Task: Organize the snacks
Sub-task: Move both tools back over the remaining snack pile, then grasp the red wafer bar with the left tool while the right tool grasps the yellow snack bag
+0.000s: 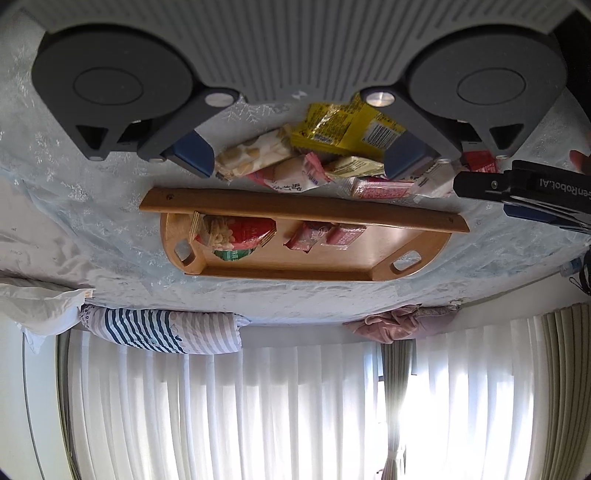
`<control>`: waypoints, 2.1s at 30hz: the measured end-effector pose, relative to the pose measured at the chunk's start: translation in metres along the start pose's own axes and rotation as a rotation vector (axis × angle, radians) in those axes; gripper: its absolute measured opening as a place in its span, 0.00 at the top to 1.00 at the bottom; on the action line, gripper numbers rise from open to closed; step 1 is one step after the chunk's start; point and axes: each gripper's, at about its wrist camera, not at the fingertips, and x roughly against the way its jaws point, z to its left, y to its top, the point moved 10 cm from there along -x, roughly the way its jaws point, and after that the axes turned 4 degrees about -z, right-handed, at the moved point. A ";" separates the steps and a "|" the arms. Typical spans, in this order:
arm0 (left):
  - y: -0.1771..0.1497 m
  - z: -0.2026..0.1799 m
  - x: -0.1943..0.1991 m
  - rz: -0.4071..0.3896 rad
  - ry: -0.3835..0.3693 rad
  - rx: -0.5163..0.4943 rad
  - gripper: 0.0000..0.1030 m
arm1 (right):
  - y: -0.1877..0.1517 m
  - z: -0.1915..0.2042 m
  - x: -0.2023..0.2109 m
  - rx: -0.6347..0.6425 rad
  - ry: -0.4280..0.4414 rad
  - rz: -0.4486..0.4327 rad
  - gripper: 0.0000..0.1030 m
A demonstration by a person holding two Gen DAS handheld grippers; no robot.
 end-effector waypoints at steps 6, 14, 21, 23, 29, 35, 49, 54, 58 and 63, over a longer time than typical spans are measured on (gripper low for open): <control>-0.005 0.013 -0.010 0.015 0.040 0.008 0.08 | -0.010 0.012 0.008 0.017 -0.018 -0.022 0.00; -0.016 0.025 -0.023 0.057 0.046 0.073 0.10 | -0.021 0.029 0.006 0.005 0.008 0.004 0.00; -0.016 0.025 -0.025 0.060 0.028 0.083 0.22 | -0.027 0.042 0.005 0.005 0.016 0.005 0.00; -0.016 0.025 -0.026 0.060 0.020 0.086 0.26 | -0.028 0.045 0.004 0.003 0.014 0.009 0.00; -0.015 0.021 -0.023 0.058 0.017 0.080 0.52 | -0.031 0.048 0.000 -0.012 -0.001 0.019 0.00; -0.014 0.024 -0.018 0.054 0.020 0.109 0.64 | -0.030 0.045 -0.003 -0.034 -0.036 0.027 0.03; -0.014 0.032 -0.014 0.062 0.050 0.169 0.59 | -0.029 0.041 0.001 -0.090 -0.086 0.033 0.32; -0.014 0.035 -0.019 0.066 0.076 0.189 0.61 | -0.029 0.041 0.002 -0.091 -0.103 0.038 0.34; -0.014 0.037 -0.020 0.068 0.081 0.207 0.72 | -0.030 0.042 0.004 -0.074 -0.119 0.040 0.36; -0.011 0.037 -0.018 0.059 0.082 0.213 0.73 | -0.030 0.041 0.006 -0.078 -0.129 0.036 0.39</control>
